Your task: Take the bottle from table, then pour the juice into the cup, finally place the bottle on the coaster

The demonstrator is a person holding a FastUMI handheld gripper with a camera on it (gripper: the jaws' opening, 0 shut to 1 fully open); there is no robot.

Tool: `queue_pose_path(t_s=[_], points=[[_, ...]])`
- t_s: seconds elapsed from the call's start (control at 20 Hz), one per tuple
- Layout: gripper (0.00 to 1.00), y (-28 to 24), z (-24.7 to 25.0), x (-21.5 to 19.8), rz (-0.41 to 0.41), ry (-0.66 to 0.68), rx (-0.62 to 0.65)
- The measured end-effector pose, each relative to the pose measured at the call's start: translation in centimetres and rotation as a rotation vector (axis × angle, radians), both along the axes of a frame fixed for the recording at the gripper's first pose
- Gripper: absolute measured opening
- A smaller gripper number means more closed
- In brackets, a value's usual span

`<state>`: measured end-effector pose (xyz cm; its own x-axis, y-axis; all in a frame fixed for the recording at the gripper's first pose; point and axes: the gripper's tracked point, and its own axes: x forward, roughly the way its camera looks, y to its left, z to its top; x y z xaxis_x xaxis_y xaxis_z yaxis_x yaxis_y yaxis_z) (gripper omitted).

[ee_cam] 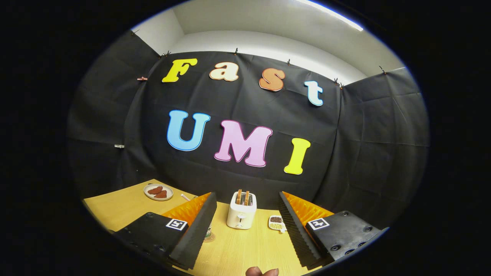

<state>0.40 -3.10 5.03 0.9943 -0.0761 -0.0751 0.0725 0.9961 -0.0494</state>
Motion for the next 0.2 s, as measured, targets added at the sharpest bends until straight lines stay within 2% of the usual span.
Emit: queue_pose_path(t_s=[0.2], points=[[0.97, 0.40, -0.01, -0.21, 0.011, -0.001, -0.004]])
